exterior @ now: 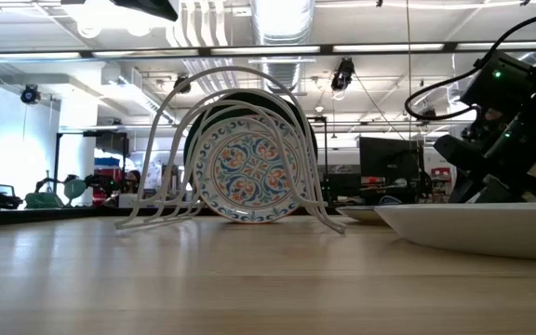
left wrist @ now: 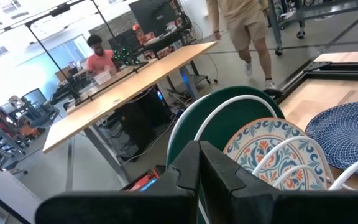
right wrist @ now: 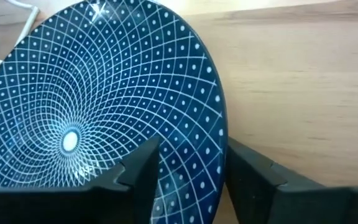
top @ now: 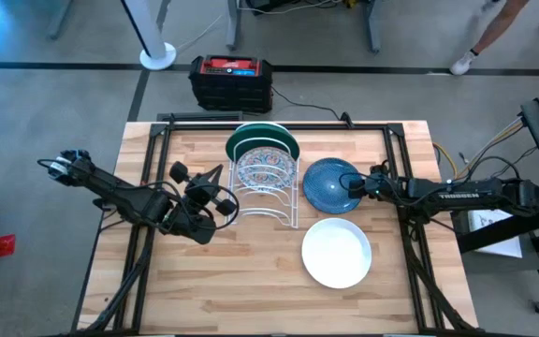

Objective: Sort dishes
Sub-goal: Remove the blue patterned plate from the dish rack, then remove the white patterned plate from the dish rack

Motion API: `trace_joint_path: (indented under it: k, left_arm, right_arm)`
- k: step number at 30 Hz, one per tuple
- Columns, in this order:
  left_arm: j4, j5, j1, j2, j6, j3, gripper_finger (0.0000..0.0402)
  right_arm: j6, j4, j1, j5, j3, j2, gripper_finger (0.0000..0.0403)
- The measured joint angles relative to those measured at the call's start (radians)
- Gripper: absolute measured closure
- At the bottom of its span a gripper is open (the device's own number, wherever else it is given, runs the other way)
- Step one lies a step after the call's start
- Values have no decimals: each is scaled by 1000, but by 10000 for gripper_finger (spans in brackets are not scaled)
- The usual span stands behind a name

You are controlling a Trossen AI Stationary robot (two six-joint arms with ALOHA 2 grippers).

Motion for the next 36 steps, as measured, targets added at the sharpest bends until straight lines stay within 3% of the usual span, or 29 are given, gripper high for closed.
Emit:
trace_joint_path:
  k: [6,14,19,26,32,36]
  left_arm:
    - [0,5,0,0,0,0,401]
    - [0,23,0,0,-4,0,401]
    - [0,23,0,0,-8,0,401]
    - [0,23,0,0,-8,0,401]
    - [0,26,0,0,-7,0,401]
    - [-1,82,0,0,-7,0,401]
  right_arm:
    - [15,-23,0,-18,2,-2,210]
    - [36,-101,-1,-76,28,-5,195]
    - [55,-337,2,-122,122,-4,194]
    - [53,-646,3,-74,297,-2,188]
    - [-20,-676,3,-73,393,-3,183]
    - [-88,-687,3,-74,468,-4,186]
